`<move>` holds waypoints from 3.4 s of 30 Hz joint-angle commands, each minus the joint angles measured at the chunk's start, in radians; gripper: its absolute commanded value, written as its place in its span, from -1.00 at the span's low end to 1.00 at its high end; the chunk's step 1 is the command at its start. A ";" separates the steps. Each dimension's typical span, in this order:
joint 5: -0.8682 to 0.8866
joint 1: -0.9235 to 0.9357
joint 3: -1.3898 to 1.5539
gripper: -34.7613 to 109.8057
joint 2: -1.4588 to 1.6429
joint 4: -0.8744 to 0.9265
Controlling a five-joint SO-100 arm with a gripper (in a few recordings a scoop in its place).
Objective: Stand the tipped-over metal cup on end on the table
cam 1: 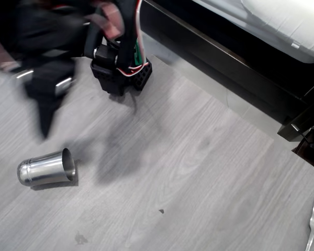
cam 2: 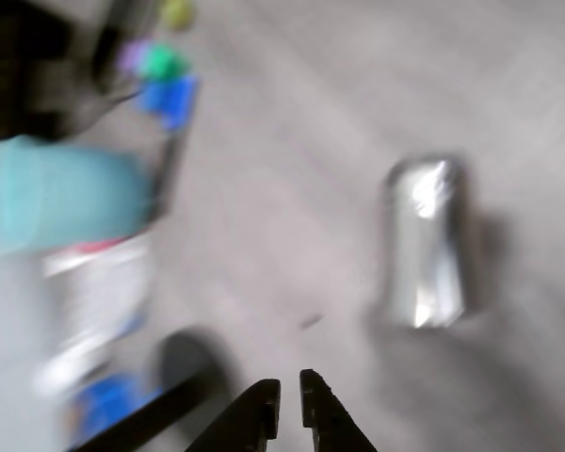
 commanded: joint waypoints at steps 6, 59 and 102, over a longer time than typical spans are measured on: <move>-0.199 0.176 -0.072 -0.33 -0.264 0.061; -0.267 0.152 -0.083 -0.52 -0.588 -0.229; -0.968 -0.270 1.072 -0.52 0.212 -1.523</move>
